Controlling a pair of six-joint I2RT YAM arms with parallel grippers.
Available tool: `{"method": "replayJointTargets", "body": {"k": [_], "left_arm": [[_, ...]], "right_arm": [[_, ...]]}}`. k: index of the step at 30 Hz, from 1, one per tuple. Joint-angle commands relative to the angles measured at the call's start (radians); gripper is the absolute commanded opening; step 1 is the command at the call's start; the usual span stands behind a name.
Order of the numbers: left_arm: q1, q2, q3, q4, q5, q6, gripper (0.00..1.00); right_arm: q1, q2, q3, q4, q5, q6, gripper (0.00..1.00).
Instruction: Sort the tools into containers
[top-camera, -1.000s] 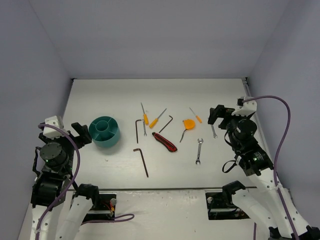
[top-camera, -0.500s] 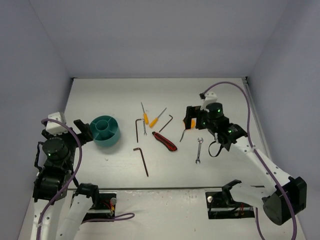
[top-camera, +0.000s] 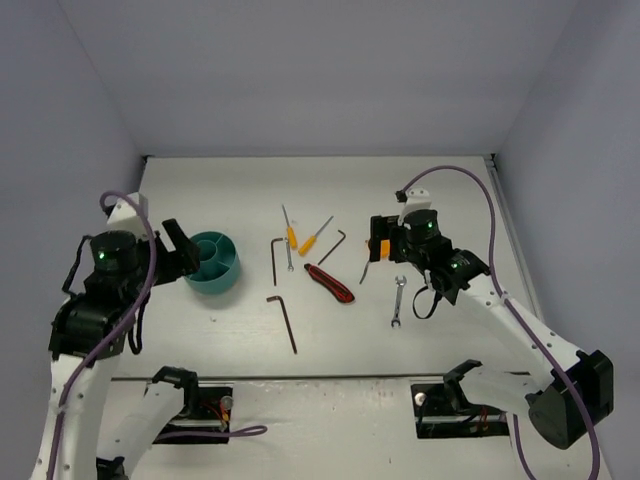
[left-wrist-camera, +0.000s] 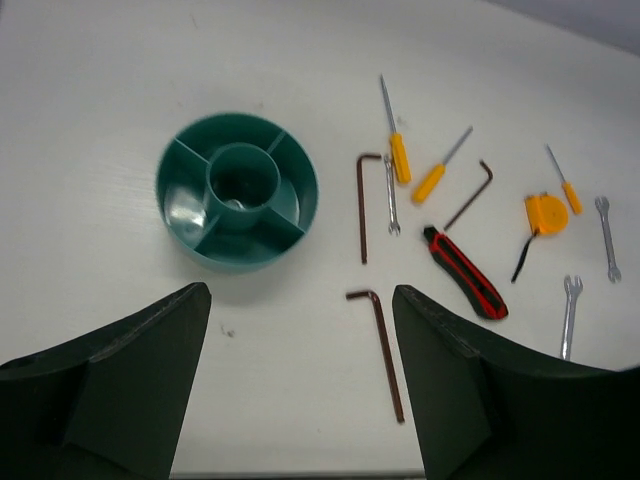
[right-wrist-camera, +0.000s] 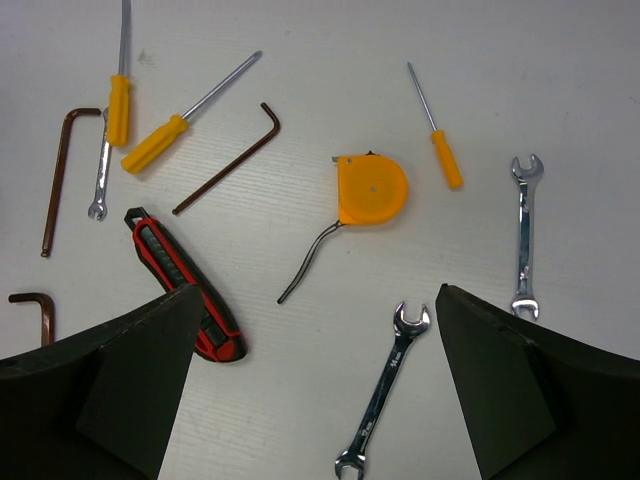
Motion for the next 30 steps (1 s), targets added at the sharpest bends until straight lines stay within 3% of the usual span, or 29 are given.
{"method": "replayJointTargets", "body": {"k": [1,6,9,16,30], "left_arm": [[-0.174,0.205,0.047,-0.081,-0.098,-0.136,0.71],[-0.462,0.423,0.094,-0.079,-0.236,-0.333,0.71],[-0.563,0.585,0.096,-0.075,-0.265,-0.453,0.71],[-0.616,0.828,0.079,-0.015,-0.228,-0.586,0.67],[-0.615,1.043,0.037,0.073,-0.207,-0.661,0.53]], "right_arm": [[-0.004,-0.075,-0.001,0.038,0.045,0.014,1.0],[-0.004,-0.112,-0.02,0.039,0.073,0.023,1.0],[-0.004,-0.141,-0.035,0.04,0.093,0.029,1.0],[-0.004,-0.182,-0.057,0.041,0.124,0.04,1.0],[-0.002,-0.207,-0.075,0.044,0.133,0.047,1.0]]}}
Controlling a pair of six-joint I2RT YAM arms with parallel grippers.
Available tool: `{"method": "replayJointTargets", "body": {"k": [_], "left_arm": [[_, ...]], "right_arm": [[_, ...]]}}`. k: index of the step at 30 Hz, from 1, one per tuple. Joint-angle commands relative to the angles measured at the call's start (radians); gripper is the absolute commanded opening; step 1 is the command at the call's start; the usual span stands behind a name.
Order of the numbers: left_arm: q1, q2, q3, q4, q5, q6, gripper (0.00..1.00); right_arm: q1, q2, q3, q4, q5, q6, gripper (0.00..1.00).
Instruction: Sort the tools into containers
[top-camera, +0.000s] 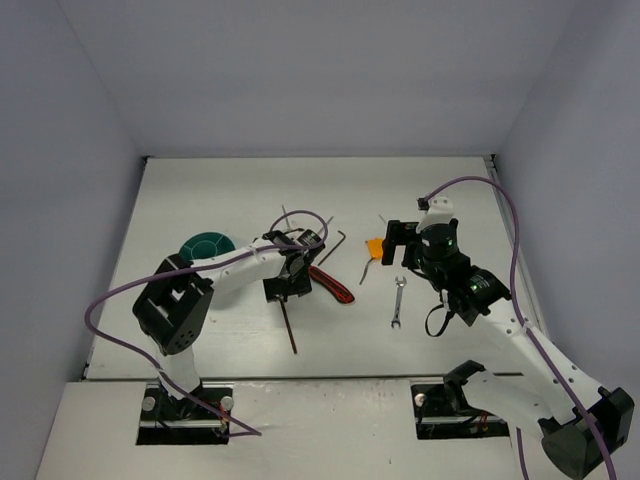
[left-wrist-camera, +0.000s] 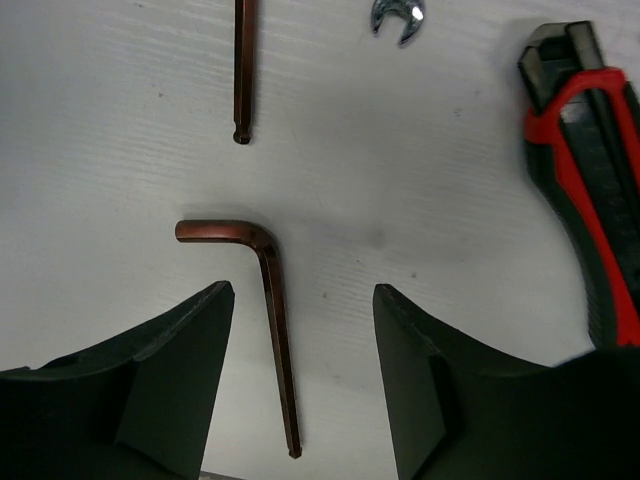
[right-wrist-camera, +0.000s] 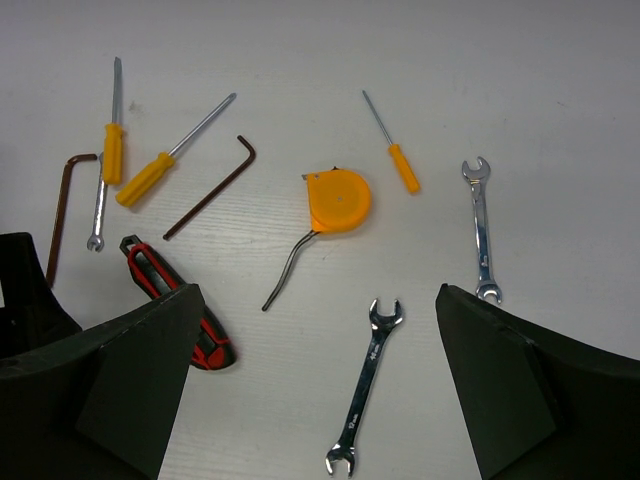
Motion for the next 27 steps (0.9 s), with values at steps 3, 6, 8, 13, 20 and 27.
{"method": "replayJointTargets", "body": {"k": [3,6,8,13,20,27], "left_arm": [[-0.004,-0.004,-0.043,0.042,0.01,-0.06,0.5],[-0.001,-0.006,-0.08,0.076,0.018,-0.066,0.48],[0.0,0.002,-0.093,0.098,0.029,-0.067,0.46],[0.005,0.025,-0.142,0.157,0.047,-0.079,0.42],[0.006,0.022,-0.21,0.177,0.037,-0.098,0.29],[0.005,-0.034,-0.211,0.174,0.005,-0.062,0.0]], "right_arm": [[-0.003,-0.023,-0.004,0.054,0.043,0.011,1.0],[-0.003,-0.021,-0.004,0.056,0.043,0.012,1.0],[-0.003,-0.02,-0.004,0.057,0.041,0.012,1.0],[-0.001,-0.024,-0.007,0.057,0.044,0.013,1.0],[-0.001,-0.018,-0.009,0.057,0.051,0.014,1.0],[-0.001,-0.011,-0.01,0.057,0.07,0.015,1.0]]}}
